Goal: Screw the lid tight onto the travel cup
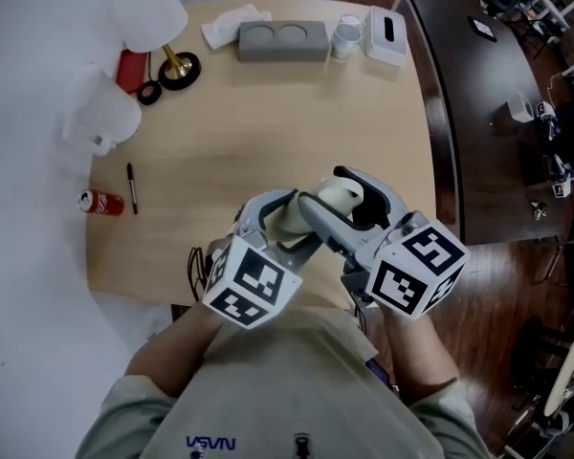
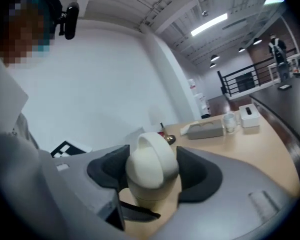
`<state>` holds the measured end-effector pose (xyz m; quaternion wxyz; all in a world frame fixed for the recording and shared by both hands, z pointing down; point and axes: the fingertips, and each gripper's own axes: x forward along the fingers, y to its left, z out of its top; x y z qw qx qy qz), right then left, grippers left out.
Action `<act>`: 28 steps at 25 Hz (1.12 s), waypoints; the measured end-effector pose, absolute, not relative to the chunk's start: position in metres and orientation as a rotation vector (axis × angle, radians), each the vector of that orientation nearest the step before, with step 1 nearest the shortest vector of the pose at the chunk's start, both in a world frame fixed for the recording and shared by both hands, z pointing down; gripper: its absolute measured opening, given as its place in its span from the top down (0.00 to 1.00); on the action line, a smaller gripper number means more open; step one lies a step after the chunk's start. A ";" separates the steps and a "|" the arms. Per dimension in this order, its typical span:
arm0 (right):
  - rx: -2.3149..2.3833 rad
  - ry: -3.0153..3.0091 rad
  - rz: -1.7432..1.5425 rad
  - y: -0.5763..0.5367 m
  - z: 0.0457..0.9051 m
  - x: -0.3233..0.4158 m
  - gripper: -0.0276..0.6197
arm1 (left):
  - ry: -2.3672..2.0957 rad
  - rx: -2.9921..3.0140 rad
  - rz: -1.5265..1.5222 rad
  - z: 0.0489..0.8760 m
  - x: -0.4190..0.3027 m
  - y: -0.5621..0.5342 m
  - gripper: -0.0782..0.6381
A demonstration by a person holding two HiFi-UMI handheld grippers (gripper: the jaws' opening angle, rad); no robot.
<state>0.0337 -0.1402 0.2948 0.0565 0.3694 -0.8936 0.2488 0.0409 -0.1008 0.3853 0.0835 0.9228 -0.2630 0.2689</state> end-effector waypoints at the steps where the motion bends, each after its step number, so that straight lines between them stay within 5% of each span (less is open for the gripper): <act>1: 1.184 -2.684 0.771 -0.143 0.299 0.036 0.50 | -0.875 2.737 0.833 0.390 0.040 -0.104 0.46; 7: 1.325 -2.628 0.812 -0.148 0.311 0.041 0.50 | -0.927 2.672 0.811 0.404 0.045 -0.104 0.46; 15: 0.684 -2.927 0.655 -0.102 0.268 0.030 0.50 | -0.030 2.604 0.329 0.361 0.048 -0.054 0.46; 21: 0.154 -3.026 0.645 -0.061 0.245 0.021 0.48 | 0.480 2.547 0.301 0.332 0.046 -0.008 0.46; 28: 0.169 -3.014 0.599 -0.059 0.243 0.017 0.50 | 0.447 2.603 0.331 0.331 0.050 -0.010 0.46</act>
